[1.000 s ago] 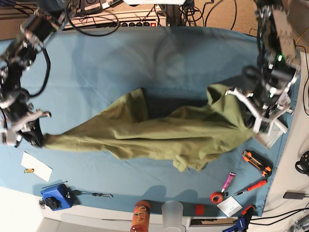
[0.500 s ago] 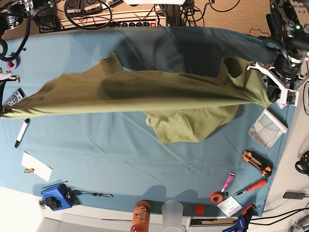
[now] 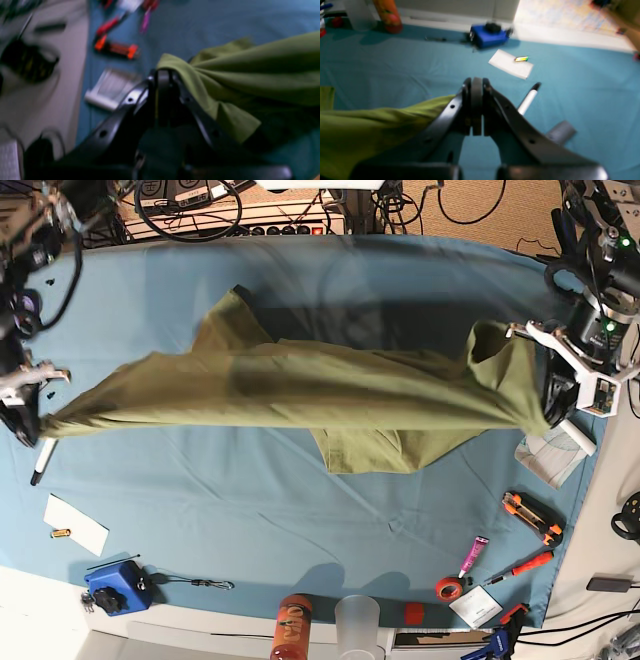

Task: Layout the t-shirt on the table in an organized manner, then fold the t-shirt properly
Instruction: 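Lift the shirt with both grippers and stretch it apart, then lower the stretched shirt onto the table and release both grippers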

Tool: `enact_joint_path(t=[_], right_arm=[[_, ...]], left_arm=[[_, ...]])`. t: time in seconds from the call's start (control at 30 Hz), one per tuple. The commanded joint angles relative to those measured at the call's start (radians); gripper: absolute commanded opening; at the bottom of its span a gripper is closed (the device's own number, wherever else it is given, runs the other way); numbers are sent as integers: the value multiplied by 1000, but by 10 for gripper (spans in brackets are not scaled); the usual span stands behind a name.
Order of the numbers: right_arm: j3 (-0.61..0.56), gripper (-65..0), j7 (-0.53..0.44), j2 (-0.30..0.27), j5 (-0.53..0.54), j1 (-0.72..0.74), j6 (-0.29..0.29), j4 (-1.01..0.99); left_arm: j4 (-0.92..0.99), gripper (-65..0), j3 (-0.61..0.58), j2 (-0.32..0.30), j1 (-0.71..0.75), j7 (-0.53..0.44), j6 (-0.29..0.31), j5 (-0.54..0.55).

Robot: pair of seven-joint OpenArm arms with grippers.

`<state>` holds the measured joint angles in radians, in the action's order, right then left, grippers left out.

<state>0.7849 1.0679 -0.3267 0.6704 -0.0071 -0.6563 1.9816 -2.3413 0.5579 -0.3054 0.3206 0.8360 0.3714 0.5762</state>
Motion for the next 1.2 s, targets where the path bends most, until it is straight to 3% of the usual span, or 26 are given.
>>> enact_joint_path(t=[0.0,0.17,0.3,0.43,0.6,0.83,1.03,1.17], right_arm=[[-15,-650,-37,-20,-5,36,2,-14],[-82,-650,-49,-20,-58,150,3,-161],[-92,-650,-47,-20,-61,176,3,-206],[-82,-650,13,-23,-54,175,2,-199],[-13,-650,137,-22,119,143,-5,-154],[156,-650,285,-22,407,-24,-42,-34],[267,-650,324,-19,475,-180,-42,27],[288,-650,328,-19,489,-247,-42,28]], left_arm=[[-15,-650,-10,-11,-13,-33,-3,7],[57,-650,-58,-11,-66,-29,-4,0],[77,-650,-55,-11,-71,31,-7,0],[74,-650,-55,-11,-54,73,-8,1],[58,-650,-44,-11,0,126,-6,1],[46,-650,47,-11,94,157,4,58],[46,-650,81,-11,164,205,100,167],[46,-650,81,-10,182,205,97,164]])
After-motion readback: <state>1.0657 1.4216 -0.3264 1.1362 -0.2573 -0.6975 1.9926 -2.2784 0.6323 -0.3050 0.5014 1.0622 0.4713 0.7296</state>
